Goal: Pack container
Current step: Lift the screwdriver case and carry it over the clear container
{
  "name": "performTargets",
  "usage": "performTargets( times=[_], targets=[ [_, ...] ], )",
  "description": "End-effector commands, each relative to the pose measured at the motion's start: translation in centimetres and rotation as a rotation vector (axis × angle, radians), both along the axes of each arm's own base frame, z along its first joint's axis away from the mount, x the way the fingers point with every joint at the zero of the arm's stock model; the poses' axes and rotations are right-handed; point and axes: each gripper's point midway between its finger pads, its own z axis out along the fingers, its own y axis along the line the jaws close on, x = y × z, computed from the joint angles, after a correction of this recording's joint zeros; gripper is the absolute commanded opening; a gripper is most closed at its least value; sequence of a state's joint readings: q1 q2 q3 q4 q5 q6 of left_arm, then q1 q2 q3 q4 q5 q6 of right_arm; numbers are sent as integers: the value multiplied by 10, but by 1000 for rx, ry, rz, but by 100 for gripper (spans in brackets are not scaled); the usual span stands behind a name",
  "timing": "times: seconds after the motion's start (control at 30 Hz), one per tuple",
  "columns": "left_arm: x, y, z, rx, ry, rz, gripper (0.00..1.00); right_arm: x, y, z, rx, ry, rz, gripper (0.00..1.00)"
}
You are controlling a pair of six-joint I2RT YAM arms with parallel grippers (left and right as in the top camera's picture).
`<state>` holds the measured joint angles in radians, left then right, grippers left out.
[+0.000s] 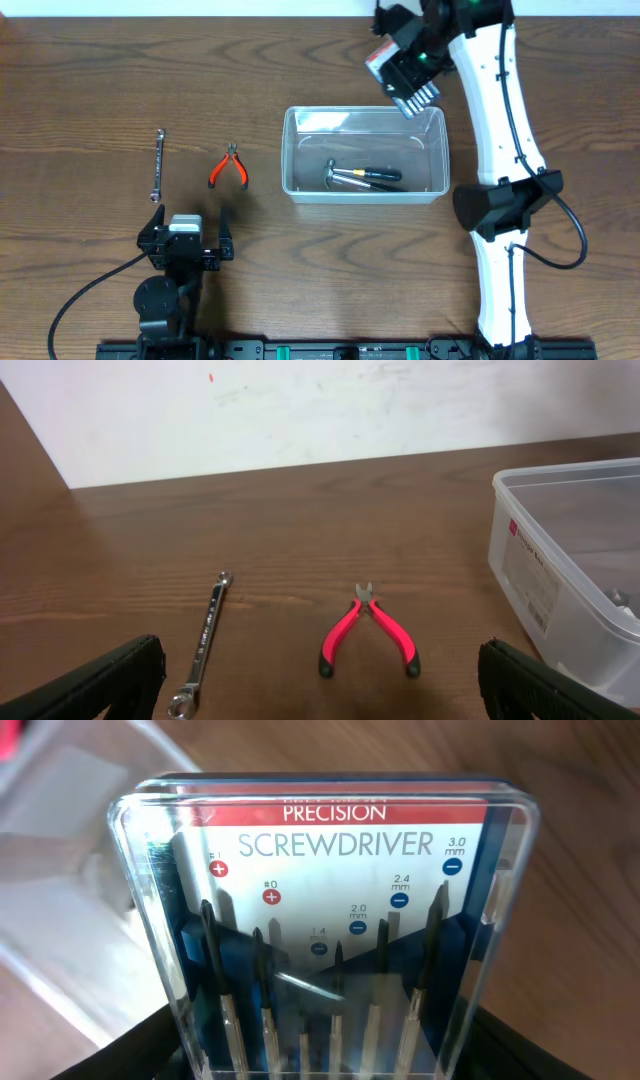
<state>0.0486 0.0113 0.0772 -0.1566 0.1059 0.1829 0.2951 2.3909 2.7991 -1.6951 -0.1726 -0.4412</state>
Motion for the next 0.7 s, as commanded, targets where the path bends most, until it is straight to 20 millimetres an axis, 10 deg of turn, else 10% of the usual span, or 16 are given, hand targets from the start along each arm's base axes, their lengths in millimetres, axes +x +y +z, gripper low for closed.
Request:
performTargets(
  times=[0.0,0.67],
  targets=[
    [0,-3,-15,-13,36,-14,98,-15,25,27,60,-55,113,18],
    [0,-3,-15,-13,36,-14,98,-72,84,-46,-35,159,392,20]
  ],
)
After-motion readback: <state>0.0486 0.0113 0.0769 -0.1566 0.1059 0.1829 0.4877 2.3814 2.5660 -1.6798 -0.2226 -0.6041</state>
